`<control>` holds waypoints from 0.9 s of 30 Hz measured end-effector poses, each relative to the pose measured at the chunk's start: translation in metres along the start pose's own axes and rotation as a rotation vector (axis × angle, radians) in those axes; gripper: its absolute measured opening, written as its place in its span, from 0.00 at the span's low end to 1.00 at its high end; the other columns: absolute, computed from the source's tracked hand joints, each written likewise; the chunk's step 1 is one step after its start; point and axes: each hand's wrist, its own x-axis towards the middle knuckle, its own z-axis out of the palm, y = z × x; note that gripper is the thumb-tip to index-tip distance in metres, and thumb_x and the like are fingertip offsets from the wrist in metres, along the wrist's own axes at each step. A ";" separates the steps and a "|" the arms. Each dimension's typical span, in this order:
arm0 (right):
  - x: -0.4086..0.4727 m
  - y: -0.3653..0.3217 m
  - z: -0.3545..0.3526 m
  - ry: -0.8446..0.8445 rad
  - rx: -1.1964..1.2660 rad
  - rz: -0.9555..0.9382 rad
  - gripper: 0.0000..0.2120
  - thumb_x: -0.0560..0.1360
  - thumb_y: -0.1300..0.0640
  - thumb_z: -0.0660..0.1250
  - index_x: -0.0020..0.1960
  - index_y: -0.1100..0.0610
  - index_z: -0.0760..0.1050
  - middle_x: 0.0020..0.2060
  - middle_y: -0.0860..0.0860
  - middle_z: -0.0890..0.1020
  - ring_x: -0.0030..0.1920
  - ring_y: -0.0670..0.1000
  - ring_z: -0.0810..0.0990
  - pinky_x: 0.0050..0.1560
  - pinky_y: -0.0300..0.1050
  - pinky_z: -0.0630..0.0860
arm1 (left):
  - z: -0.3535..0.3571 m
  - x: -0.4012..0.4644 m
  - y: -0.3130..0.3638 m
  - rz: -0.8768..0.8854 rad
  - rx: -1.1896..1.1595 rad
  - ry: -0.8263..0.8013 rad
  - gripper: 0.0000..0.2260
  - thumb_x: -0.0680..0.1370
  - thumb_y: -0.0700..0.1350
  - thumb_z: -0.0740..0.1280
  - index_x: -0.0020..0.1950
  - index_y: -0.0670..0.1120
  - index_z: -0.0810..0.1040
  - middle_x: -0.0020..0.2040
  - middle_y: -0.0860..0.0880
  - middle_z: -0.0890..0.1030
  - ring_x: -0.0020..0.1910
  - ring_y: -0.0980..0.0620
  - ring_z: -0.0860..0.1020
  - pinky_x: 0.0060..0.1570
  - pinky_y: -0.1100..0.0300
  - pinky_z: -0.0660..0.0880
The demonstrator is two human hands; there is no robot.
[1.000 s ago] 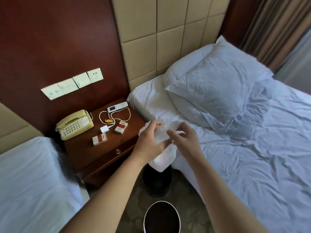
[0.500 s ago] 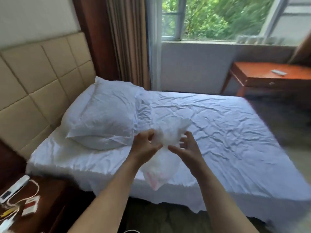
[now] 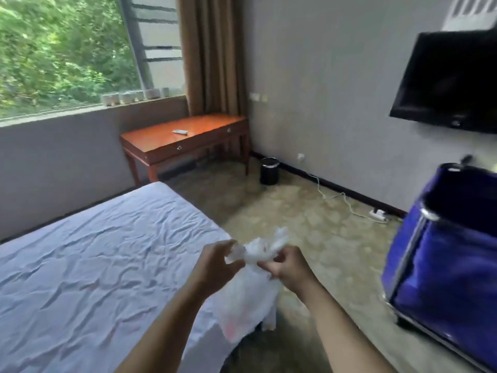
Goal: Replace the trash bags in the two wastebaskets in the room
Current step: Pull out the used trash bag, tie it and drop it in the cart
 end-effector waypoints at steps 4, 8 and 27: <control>0.055 0.051 -0.147 0.168 -0.071 0.120 0.25 0.58 0.42 0.73 0.48 0.58 0.81 0.40 0.56 0.85 0.41 0.49 0.84 0.42 0.55 0.81 | 0.121 0.121 0.068 0.109 0.034 -0.169 0.12 0.69 0.44 0.76 0.52 0.47 0.84 0.46 0.49 0.86 0.45 0.50 0.83 0.44 0.62 0.74; 0.084 0.082 -0.284 0.425 -0.030 0.238 0.12 0.62 0.50 0.75 0.43 0.53 0.80 0.38 0.49 0.85 0.38 0.47 0.83 0.38 0.44 0.79 | 0.236 0.220 0.153 0.281 0.008 -0.318 0.10 0.69 0.44 0.74 0.49 0.48 0.84 0.43 0.50 0.85 0.42 0.50 0.81 0.41 0.61 0.73; 0.128 0.215 -0.713 1.232 0.069 0.397 0.14 0.69 0.60 0.70 0.55 0.57 0.80 0.49 0.53 0.85 0.52 0.52 0.83 0.53 0.44 0.80 | 0.667 0.460 0.455 0.636 -0.236 -0.812 0.07 0.72 0.36 0.70 0.49 0.45 0.81 0.51 0.51 0.79 0.47 0.49 0.77 0.40 0.65 0.72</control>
